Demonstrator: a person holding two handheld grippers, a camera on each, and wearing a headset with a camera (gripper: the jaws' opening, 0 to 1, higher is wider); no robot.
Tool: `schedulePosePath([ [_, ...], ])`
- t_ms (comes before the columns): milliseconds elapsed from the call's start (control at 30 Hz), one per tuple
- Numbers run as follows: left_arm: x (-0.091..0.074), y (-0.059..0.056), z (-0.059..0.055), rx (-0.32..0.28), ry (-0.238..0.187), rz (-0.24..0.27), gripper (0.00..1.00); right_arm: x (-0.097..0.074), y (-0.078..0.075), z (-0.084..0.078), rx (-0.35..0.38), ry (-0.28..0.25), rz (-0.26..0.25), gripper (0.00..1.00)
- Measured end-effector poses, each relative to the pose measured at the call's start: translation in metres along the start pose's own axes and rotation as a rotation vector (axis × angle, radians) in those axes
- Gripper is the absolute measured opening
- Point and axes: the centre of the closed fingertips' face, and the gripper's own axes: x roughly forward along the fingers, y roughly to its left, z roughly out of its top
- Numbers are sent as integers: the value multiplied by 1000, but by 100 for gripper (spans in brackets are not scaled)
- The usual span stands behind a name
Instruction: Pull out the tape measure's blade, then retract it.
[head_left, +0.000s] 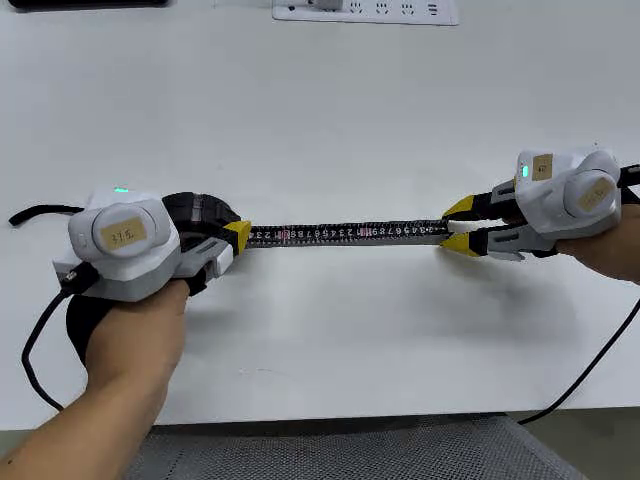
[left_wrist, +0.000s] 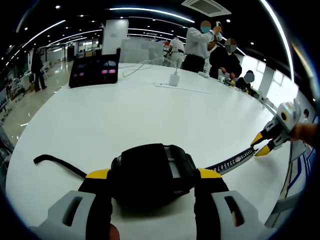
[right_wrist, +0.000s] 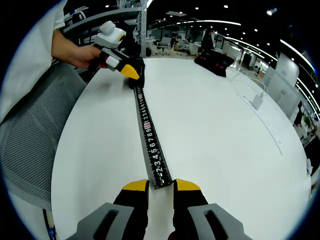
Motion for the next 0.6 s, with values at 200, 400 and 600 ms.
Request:
schedulePosePath([
  [200,0,0,0,-2,-1,-1,62,0,-1,0,-19,10,11,14],
  [400,0,0,0,-1,-2,-2,62,2,-2,-1,-44,20,27,12],
  [600,0,-1,0,-6,5,-6,63,2,-1,-1,-62,22,35,11],
])
